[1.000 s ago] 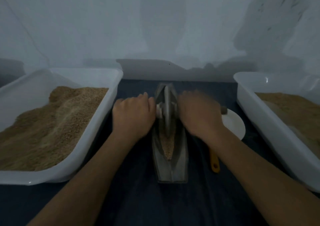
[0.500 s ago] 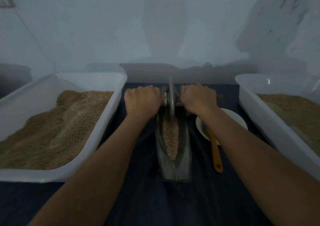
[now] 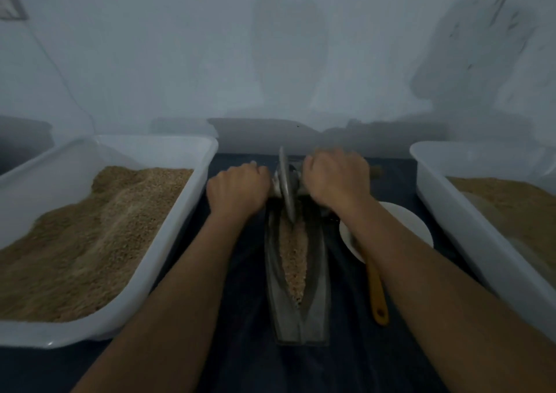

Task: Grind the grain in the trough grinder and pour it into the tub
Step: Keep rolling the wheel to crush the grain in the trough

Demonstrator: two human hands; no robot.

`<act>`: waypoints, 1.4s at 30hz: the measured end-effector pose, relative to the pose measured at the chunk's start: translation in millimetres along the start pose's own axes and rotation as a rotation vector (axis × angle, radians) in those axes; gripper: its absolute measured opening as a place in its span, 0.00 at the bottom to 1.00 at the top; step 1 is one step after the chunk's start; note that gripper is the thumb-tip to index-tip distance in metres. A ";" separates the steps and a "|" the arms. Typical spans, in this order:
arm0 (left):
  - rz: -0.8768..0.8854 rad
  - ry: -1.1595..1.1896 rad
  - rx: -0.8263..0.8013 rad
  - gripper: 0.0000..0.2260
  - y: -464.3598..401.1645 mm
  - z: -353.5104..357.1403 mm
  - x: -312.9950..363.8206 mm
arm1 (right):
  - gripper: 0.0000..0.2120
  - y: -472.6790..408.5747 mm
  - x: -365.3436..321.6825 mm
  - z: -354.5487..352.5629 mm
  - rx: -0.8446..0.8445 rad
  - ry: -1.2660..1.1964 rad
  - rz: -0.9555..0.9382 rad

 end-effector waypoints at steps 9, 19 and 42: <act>0.179 0.035 0.161 0.25 122.8 -43.7 5.2 | 0.29 129.6 3.0 -25.5 0.114 -0.039 -0.200; 0.080 -0.148 -0.082 0.13 -3.2 -13.4 10.2 | 0.23 3.9 6.4 10.5 -0.078 0.022 0.053; 0.104 0.083 0.124 0.26 117.2 -42.2 10.3 | 0.25 127.3 13.4 -22.4 0.140 -0.098 -0.177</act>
Point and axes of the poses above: each hand's wrist, its own y-axis away from the middle knuckle, its own z-axis out of the palm, x = y × z, the point moved 9 cm from there along -y, towards the middle knuckle, and after that the axes turned 1 degree about x, right-handed, at the moved point
